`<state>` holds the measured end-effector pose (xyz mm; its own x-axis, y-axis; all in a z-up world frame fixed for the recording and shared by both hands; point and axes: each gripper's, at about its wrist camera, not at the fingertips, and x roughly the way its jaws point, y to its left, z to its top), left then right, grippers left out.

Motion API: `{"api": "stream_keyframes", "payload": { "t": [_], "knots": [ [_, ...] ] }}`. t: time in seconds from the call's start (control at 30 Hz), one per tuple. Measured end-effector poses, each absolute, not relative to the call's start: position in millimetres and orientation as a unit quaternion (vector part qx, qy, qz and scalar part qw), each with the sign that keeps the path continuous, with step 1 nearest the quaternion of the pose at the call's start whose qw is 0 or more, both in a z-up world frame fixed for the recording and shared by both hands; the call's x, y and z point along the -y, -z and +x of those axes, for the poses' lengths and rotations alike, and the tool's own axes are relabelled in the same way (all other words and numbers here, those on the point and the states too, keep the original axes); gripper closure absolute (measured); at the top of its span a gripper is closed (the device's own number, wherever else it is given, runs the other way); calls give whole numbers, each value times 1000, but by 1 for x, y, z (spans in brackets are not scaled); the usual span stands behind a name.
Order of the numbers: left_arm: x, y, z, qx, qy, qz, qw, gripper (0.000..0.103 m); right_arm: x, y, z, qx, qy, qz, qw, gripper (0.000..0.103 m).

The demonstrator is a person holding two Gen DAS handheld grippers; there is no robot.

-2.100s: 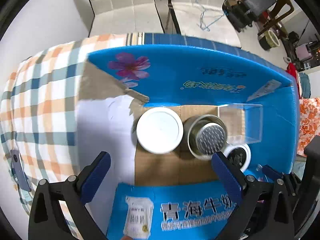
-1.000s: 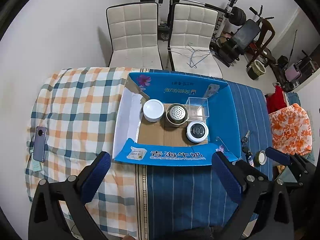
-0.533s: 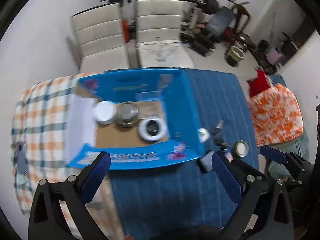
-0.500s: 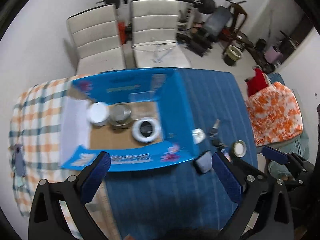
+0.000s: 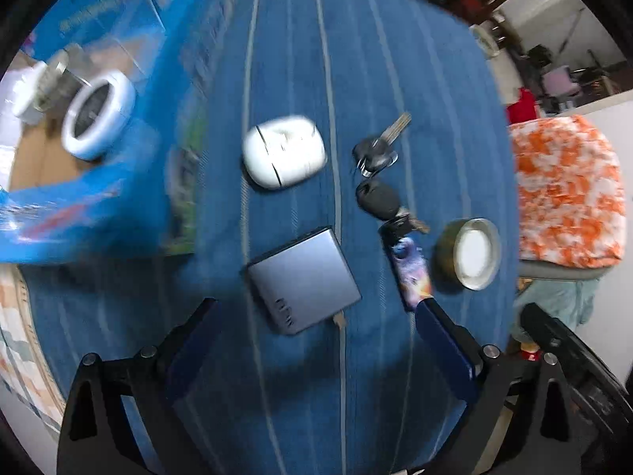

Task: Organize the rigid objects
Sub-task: 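Grasp the grey power bank with the left tool while the right grasps the tin lid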

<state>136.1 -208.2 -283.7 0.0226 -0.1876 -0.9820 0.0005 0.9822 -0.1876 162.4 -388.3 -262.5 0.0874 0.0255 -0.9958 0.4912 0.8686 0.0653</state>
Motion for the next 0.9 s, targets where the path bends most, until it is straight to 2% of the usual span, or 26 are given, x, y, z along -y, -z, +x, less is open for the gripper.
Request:
{"api": "stream_keyframes", "payload": {
  "t": [0.2, 0.23, 0.27, 0.3, 0.33, 0.37, 0.43, 0.6, 0.77, 0.9],
  "knots": [
    [231, 317, 147, -715, 30, -44, 697, 4, 384, 298, 194, -670, 143, 219, 695, 13],
    [233, 318, 147, -713, 25, -37, 700, 10, 383, 302, 197, -672, 141, 219, 693, 13],
    [234, 319, 148, -707, 19, -28, 706, 27, 380, 309, 202, -675, 138, 220, 691, 13],
    [236, 319, 148, -704, 18, -21, 709, 37, 378, 315, 204, -677, 136, 221, 689, 13],
    [239, 318, 147, -700, 18, -9, 714, 41, 375, 323, 207, -681, 133, 220, 686, 14],
    [242, 316, 148, -696, 25, -1, 717, 44, 374, 330, 209, -686, 135, 216, 681, 24],
    [249, 314, 145, -692, 37, 17, 721, 44, 371, 330, 207, -683, 143, 200, 688, 33],
    [266, 312, 136, -689, 78, 41, 720, 45, 373, 327, 189, -705, 144, 181, 671, 34],
    [257, 310, 139, -696, 76, 25, 714, 40, 376, 327, 175, -707, 149, 186, 666, 33],
    [270, 314, 140, -696, 62, 51, 713, 40, 375, 330, 175, -702, 167, 181, 668, 33]
  ]
}}
